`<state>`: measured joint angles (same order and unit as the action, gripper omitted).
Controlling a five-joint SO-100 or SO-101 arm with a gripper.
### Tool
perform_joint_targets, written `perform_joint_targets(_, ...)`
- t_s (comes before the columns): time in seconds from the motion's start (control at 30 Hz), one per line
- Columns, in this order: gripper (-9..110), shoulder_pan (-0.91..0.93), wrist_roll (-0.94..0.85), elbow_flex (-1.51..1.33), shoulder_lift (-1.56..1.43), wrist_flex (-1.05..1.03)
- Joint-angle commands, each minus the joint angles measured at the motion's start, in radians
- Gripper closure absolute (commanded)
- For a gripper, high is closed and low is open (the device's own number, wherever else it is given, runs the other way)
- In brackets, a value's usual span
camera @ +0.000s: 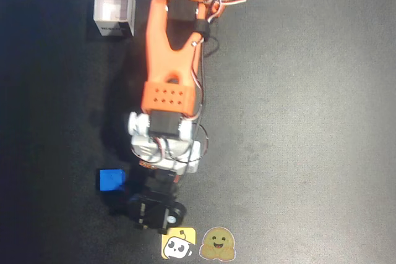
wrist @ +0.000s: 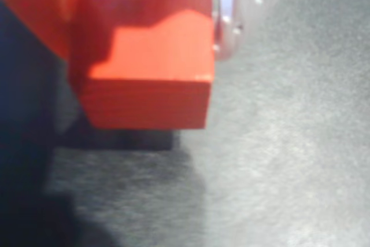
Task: Put the red cube on top of the blue cube.
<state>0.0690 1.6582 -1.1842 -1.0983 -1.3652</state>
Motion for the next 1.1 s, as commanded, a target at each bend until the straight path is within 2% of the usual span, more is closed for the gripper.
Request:
perform_joint_targets(0.0,100,0.029,0.008,0.054,-0.109,-0.011)
perform_joint_targets(0.8,100,0.241,0.0,0.143,-0.156,-0.077)
perform_joint_targets(1.07,100,0.268,-0.011,0.265,-0.081,-0.115)
